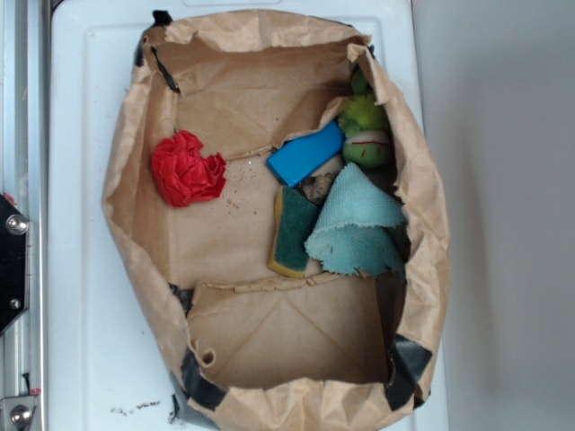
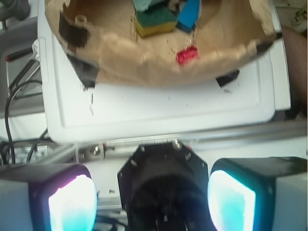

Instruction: Grab the red paper.

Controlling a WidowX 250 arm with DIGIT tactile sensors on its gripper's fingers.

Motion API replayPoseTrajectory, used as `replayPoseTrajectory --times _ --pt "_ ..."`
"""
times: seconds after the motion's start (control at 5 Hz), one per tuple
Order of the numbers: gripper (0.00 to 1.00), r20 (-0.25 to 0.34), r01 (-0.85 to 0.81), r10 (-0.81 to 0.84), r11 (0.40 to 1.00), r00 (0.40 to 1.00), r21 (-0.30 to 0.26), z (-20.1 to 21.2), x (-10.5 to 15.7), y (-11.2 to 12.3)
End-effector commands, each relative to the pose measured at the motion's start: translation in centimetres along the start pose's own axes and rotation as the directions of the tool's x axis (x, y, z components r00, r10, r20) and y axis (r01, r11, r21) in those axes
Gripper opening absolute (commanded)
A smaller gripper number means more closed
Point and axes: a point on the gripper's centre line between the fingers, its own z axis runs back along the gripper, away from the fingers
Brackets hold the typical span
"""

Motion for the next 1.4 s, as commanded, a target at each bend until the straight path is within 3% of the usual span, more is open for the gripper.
replayPoseTrajectory --times 0.0,0.4,0.6,0.8,1.2 --pt "1.0 0.032 -0.05 0.049 0.999 0.998 0.021 -0.5 3.4 1.3" --pt "1.0 0.035 0.051 -0.051 0.998 0.998 -0.021 -2.4 7.3 4.4" --pt "1.0 0.031 0.131 -0.129 0.989 0.991 -0.068 -3.4 8.5 5.3" --pt "1.0 0.035 0.2 -0.197 0.974 0.98 -0.109 -5.0 9.1 4.6" --pt "1.0 0.017 0.159 -0.158 0.987 0.987 -0.023 -7.6 10.0 4.2"
